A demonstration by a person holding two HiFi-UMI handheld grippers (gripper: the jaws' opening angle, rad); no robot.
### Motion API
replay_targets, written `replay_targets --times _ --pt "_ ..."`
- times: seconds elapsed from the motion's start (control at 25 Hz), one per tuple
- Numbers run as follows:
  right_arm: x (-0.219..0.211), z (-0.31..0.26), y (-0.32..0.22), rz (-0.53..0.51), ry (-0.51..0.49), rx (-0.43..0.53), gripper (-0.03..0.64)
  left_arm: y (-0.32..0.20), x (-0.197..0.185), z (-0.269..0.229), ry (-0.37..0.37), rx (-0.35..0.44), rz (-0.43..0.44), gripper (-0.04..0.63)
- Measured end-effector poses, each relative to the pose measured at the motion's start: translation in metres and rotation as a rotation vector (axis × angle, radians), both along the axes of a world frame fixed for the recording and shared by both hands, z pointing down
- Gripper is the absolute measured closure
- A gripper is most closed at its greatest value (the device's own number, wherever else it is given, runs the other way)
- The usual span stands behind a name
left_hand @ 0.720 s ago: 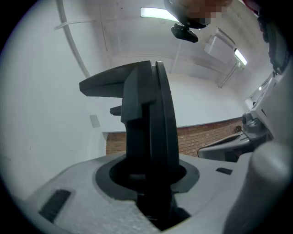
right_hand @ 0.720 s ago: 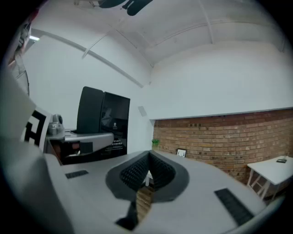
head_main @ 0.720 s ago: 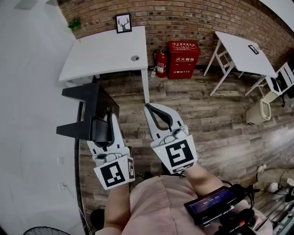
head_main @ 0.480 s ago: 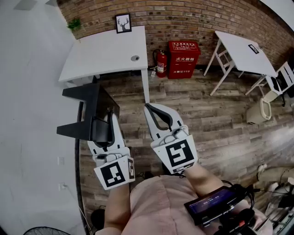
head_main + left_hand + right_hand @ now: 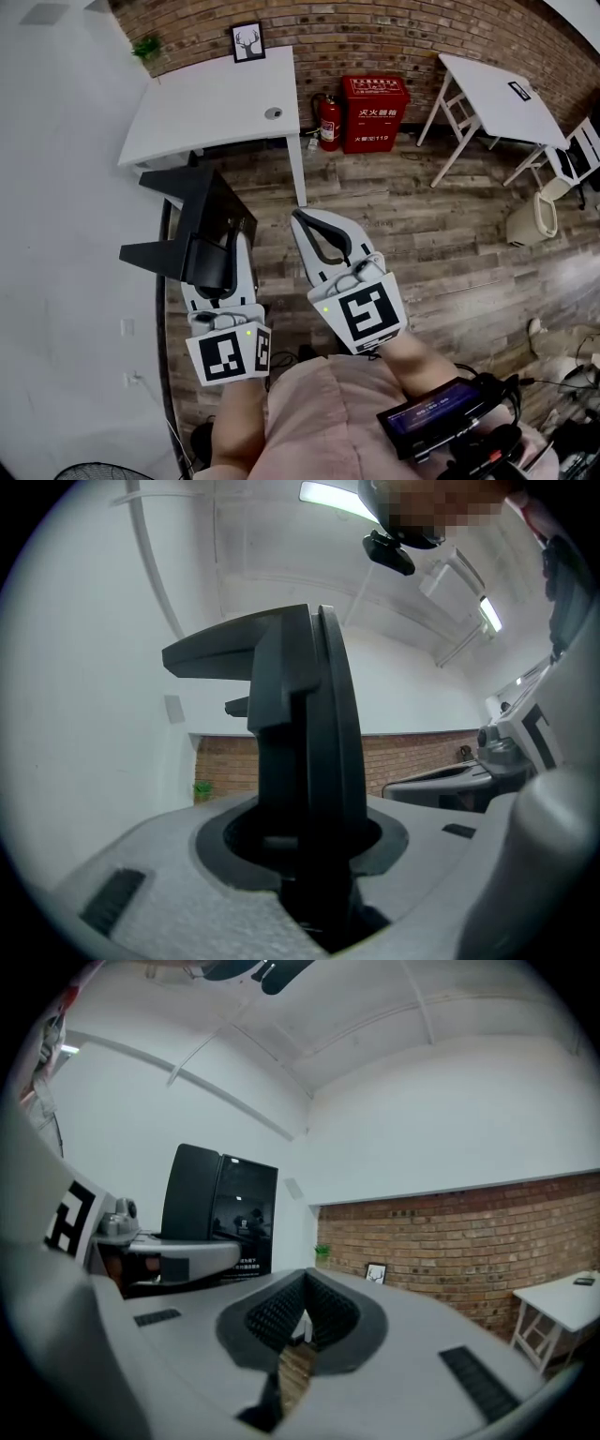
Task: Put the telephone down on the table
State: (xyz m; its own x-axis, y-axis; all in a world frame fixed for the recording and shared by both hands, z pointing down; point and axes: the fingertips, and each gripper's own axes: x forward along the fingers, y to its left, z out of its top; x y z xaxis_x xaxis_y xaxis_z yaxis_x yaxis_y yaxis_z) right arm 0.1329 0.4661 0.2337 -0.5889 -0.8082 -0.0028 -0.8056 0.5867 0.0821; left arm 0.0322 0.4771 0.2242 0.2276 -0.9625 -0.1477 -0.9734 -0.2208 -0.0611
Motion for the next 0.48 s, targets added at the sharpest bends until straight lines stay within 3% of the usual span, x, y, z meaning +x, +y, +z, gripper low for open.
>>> replay_targets --times 0.48 --pt "0.018 0.019 -0.019 -0.074 -0.08 -0.089 0.587 -0.016 0.021 0.014 0.018 -0.09 0.1 0.434"
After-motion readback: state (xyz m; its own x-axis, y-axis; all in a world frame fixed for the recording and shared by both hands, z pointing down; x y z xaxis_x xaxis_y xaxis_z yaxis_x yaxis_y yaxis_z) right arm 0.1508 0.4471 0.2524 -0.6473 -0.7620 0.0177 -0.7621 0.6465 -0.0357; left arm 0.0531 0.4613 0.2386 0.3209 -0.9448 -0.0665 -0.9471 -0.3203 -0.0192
